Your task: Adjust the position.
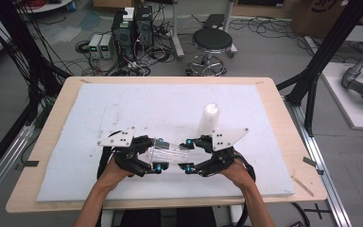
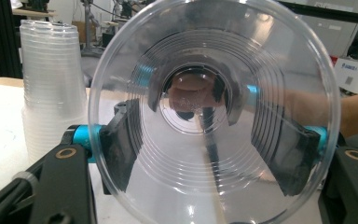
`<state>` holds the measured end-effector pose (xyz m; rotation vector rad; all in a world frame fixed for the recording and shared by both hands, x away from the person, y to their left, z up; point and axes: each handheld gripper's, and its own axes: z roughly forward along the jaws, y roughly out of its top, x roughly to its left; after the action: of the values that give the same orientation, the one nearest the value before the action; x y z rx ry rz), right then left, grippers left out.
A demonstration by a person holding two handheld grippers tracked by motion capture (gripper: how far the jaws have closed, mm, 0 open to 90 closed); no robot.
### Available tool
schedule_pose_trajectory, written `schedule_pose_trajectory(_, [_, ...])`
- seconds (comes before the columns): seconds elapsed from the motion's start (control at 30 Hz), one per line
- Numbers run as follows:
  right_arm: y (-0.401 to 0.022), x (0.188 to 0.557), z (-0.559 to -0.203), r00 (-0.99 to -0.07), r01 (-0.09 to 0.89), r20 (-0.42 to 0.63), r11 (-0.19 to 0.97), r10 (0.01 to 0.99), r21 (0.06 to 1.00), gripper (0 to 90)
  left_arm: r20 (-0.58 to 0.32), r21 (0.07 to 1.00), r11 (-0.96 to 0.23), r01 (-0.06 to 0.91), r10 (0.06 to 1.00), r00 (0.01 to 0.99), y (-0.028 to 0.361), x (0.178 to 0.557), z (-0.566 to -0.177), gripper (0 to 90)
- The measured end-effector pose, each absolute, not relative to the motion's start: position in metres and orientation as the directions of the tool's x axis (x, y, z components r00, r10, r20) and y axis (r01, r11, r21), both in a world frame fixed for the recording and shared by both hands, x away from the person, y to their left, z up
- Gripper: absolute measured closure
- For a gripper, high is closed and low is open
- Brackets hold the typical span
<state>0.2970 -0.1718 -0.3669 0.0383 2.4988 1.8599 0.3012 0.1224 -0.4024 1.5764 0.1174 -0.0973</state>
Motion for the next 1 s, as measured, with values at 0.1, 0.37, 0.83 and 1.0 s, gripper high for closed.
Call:
schedule_pose_trajectory(0.1, [-0.17,0.297,-0.368,-0.999,0.023,0.009,0.295,0.049,0.955,28.1,-0.135,0.991,-0.012,0.135,0.017,0.991,0.122,0.301,-0.402,33.8])
schedule_pose_trajectory(0.37, [-0.169,0.297,-0.368,-0.997,0.053,0.033,0.3,0.07,0.952,21.0,-0.129,0.991,-0.017,0.129,0.024,0.991,0.124,0.301,-0.401,33.9])
schedule_pose_trajectory(0.83, [-0.189,0.283,-0.372,-0.977,0.091,0.021,0.324,0.214,0.942,19.2,-0.049,0.967,-0.242,0.082,0.143,0.989,0.135,0.309,-0.375,33.6])
schedule_pose_trajectory(1.0, [-0.209,0.276,-0.384,-0.942,0.141,0.027,0.324,0.334,0.935,19.0,-0.021,0.915,-0.392,0.091,0.178,0.984,0.133,0.319,-0.364,33.6])
